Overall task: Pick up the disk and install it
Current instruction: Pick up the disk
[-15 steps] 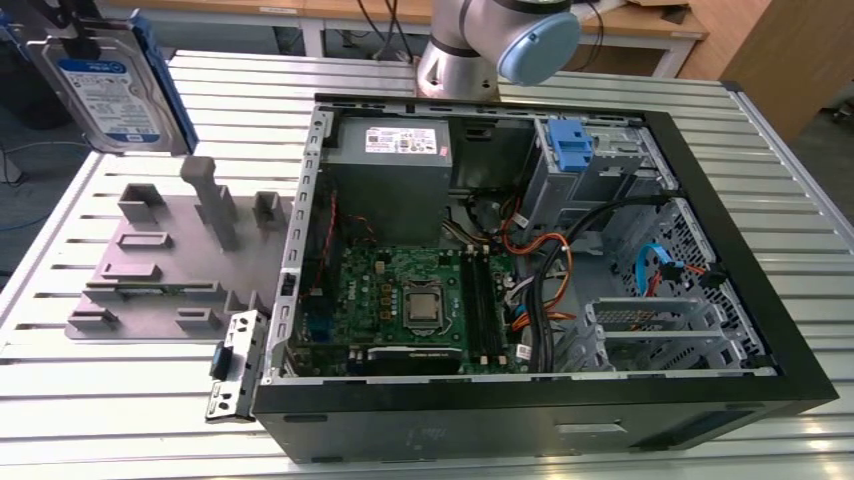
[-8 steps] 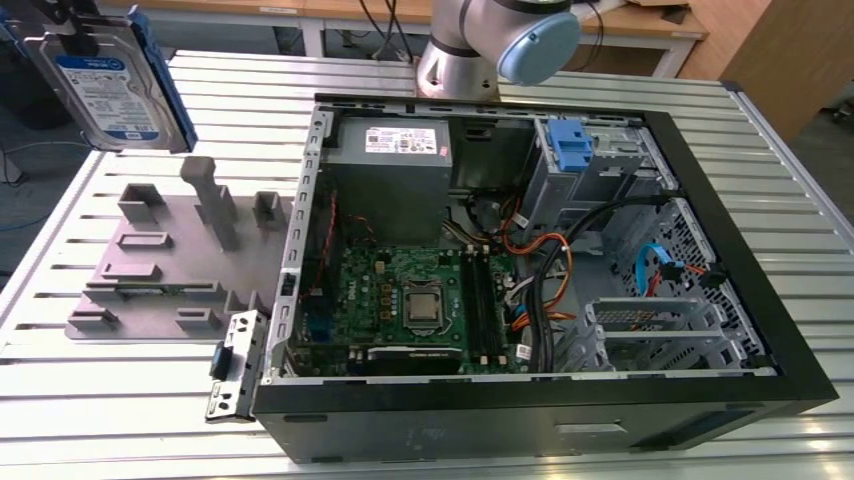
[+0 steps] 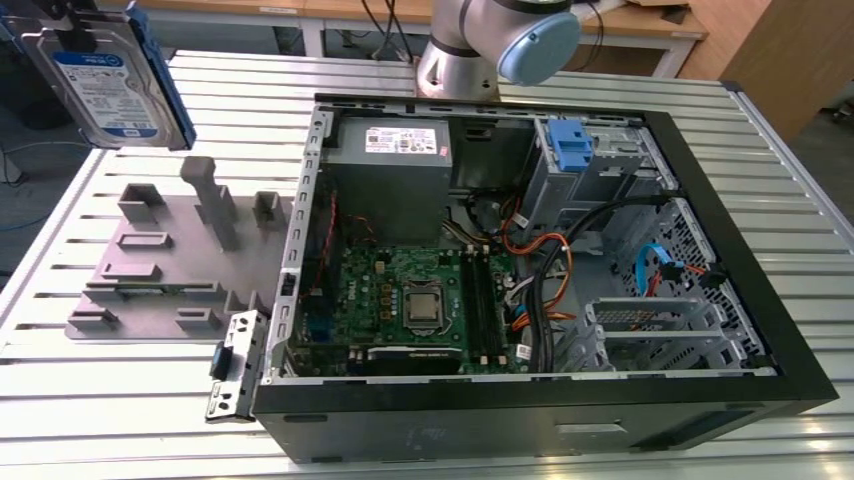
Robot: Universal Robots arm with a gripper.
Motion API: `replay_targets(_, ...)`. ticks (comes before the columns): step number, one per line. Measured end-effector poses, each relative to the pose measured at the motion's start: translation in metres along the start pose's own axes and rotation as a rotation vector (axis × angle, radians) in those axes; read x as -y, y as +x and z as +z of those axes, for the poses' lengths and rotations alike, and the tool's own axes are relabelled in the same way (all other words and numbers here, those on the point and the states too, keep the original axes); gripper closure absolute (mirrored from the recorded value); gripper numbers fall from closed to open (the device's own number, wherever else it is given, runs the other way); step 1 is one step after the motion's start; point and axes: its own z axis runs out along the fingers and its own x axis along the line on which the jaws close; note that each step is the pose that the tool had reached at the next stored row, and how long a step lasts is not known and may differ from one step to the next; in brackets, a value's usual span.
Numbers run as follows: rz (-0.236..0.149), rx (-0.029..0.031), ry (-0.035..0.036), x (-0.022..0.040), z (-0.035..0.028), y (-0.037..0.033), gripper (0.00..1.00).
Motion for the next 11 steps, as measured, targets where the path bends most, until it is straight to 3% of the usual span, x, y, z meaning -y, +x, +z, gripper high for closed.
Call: replay_targets(11,0.000,0.0001,0.0002,-0.0004,-0.0094,-0.0005,0.65)
